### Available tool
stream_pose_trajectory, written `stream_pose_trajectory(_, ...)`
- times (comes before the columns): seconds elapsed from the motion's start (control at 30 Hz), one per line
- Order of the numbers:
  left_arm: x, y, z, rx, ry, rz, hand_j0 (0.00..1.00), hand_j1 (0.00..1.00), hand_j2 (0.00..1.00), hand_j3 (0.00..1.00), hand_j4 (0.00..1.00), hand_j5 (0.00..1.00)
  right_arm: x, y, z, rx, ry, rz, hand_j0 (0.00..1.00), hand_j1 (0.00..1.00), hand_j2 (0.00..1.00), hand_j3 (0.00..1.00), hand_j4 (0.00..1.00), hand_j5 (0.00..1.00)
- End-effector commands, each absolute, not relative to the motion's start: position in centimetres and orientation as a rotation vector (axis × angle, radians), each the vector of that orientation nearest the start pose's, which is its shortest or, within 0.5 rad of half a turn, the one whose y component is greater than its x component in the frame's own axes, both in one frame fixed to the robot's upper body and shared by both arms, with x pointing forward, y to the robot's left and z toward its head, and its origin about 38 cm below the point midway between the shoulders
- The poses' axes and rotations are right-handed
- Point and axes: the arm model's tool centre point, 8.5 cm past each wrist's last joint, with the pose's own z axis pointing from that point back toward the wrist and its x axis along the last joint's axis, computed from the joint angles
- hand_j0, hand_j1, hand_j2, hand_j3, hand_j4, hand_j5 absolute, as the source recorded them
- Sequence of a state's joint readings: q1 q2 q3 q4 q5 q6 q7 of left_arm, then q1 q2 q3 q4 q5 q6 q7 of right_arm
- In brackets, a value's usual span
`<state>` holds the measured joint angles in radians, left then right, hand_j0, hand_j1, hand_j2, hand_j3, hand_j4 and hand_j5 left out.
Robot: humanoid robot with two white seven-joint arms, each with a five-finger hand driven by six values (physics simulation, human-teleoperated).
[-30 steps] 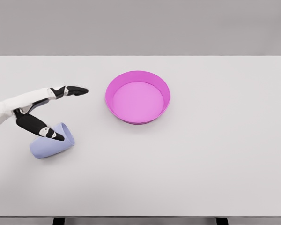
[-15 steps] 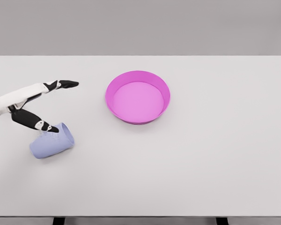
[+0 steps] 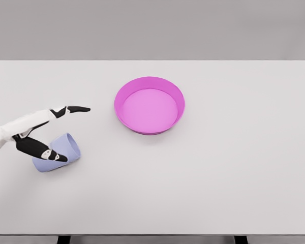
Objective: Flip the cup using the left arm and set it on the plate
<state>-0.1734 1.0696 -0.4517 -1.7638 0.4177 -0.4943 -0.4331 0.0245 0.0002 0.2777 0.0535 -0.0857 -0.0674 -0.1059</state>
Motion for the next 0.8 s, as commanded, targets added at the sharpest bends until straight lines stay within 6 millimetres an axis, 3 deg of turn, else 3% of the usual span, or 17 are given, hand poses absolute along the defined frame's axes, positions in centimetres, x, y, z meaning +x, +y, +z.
stream_pose_trajectory(0.0,33.2,33.0,21.2,-0.238,-1.654,-1.374,1.0,1.0,1.0,1.0,1.0,1.0,-2.5,-28.4,-25.9,-0.193,0.008,0.192,1.0,1.0,1.0,1.0,1.0,1.0)
stream_pose_trajectory(0.27,33.5,32.9,19.0,-0.204,-1.546,-1.305,1.0,1.0,1.0,1.0,1.0,1.0,-2.5,-28.4,-25.9,-0.193,0.008,0.192,1.0,1.0,1.0,1.0,1.0,1.0)
stream_pose_trajectory(0.7,34.2,33.9,20.0,-0.121,-1.565,-1.274,1.0,1.0,1.0,1.0,1.0,1.0,-2.5,-28.4,-25.9,-0.193,0.008,0.192,1.0,1.0,1.0,1.0,1.0,1.0)
stream_pose_trajectory(0.77,33.9,34.3,18.8,-0.104,-1.5,-1.255,1.0,1.0,1.0,1.0,1.0,1.0,-2.5,-28.4,-25.9,-0.193,0.008,0.192,1.0,1.0,1.0,1.0,1.0,1.0)
